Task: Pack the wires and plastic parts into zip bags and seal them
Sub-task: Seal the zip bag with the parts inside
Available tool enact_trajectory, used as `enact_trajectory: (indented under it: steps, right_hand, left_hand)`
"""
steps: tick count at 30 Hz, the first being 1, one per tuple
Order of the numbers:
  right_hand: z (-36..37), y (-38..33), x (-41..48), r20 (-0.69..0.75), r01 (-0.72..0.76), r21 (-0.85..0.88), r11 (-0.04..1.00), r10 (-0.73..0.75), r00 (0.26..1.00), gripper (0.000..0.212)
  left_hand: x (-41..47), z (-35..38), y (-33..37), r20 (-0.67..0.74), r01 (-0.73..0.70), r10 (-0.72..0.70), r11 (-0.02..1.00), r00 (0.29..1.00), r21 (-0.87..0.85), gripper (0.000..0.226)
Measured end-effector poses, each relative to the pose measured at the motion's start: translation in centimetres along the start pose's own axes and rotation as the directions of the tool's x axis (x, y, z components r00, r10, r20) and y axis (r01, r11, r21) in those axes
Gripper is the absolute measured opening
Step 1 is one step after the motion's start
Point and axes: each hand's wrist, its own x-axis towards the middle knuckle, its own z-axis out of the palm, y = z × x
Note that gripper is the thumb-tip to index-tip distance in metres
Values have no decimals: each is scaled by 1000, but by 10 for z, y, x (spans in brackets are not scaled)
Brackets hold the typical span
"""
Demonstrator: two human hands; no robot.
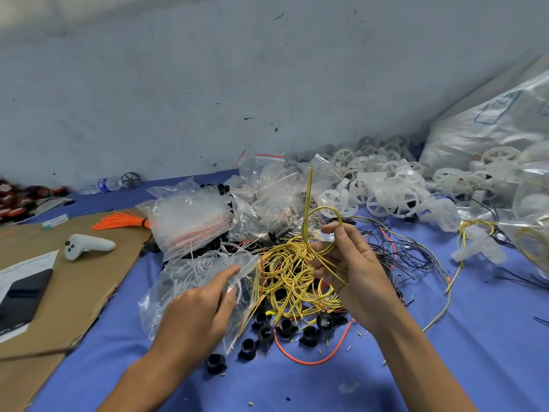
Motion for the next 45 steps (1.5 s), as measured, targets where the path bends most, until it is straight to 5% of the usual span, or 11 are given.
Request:
enact_trajectory:
  steps: [6,10,13,14,16,19,22,25,30,35,45]
  right_hand:
    - [-8,-9,6,-126,77,107,991,-64,990,23]
    - [-28,-16,15,-305,118,397,910,9,952,77]
    - [-14,8,17,-320,-27,-248,968,-56,946,50]
    - [-9,17,18,-255,6,-557,831,-178,951,33]
    - [-5,37,25,45,155,-923,353,-299,953,21]
    - [1,63,38,243,205,-940,-274,-112,963,30]
    - [6,73,45,219,182,-873,-453,-29,975,26]
    - [4,63,45,246,177,-916,-361,-154,957,29]
    - [-6,24,35,-41,141,-954,266,-578,815,16]
    - [-11,4,32,-308,188,-629,755,-463,831,18]
    - [-7,4,35,-333,138,-340,930,-256,908,23]
  left_hand:
    - [-1,0,0,-6,16,-17,1000,1000,-10,44]
    - [-1,0,-1,-13,19,-19,1000,1000,-6,44]
    - [0,0,0,-4,21,-21,1000,1000,-17,44]
    - [0,-1,0,-1,20,-20,1000,1000,-23,44]
    - [1,-2,1,-2,20,-20,999,1000,-25,44]
    - [4,-3,-1,-11,16,-16,1000,1000,-19,43]
    - [4,-7,0,-5,20,-20,999,1000,-36,44]
    - [4,-11,1,-12,31,-32,999,999,-43,44]
    - [4,-14,0,-28,51,-52,998,998,-40,43]
    - [5,-13,1,-33,66,-68,996,997,-55,43]
    - [3,-9,-3,-27,55,-57,997,998,-62,42]
